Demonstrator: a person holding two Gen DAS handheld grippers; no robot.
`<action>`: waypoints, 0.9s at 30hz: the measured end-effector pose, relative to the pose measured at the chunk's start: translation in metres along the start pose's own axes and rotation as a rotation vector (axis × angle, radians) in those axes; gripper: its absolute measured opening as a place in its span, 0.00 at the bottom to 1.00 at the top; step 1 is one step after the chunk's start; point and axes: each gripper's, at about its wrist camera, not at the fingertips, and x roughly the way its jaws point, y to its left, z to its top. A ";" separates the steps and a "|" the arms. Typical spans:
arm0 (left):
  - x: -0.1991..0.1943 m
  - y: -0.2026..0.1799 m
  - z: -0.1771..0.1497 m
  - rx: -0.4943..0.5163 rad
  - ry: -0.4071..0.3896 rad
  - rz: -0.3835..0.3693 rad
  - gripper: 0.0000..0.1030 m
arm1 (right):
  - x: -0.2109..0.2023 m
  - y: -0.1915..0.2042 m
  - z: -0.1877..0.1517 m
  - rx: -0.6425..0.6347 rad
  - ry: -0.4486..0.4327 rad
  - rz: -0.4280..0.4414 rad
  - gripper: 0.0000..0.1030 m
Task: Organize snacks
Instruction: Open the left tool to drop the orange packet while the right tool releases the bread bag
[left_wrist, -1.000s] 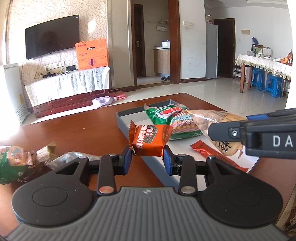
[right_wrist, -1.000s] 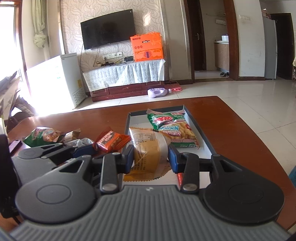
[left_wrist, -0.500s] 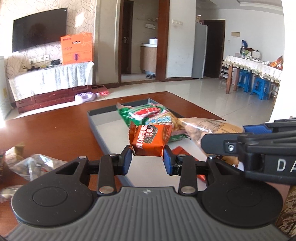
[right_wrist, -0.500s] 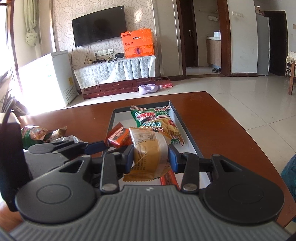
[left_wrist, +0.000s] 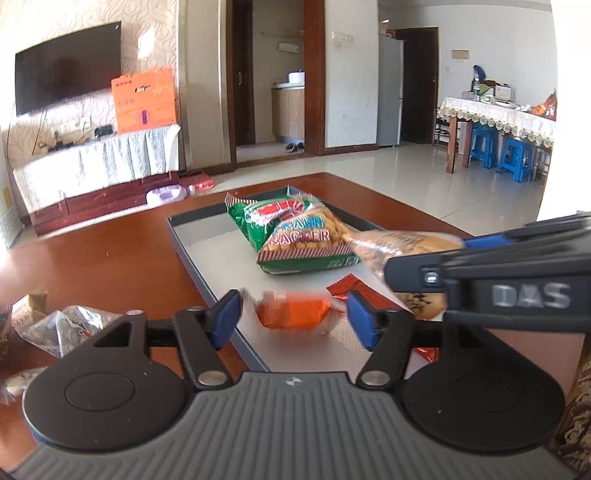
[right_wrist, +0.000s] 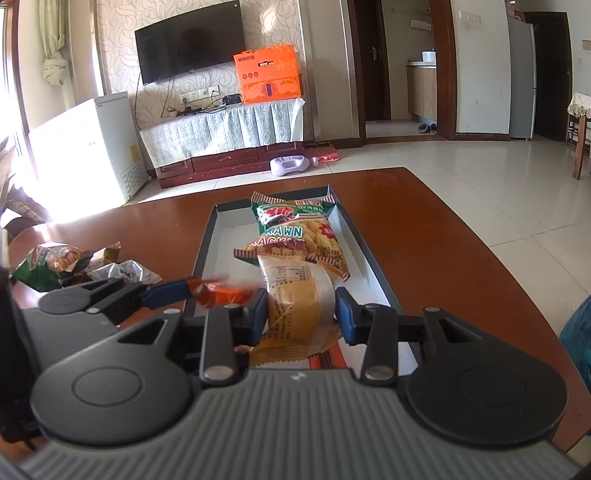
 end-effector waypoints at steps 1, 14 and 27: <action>-0.003 0.000 0.000 0.007 -0.007 0.009 0.83 | 0.003 0.000 0.000 0.003 0.005 0.001 0.41; -0.025 0.004 -0.010 0.039 -0.001 -0.006 0.83 | 0.033 0.008 -0.005 -0.020 0.074 -0.018 0.42; -0.053 0.019 -0.026 0.039 0.016 0.026 0.84 | 0.010 0.018 -0.010 -0.048 0.047 -0.022 0.71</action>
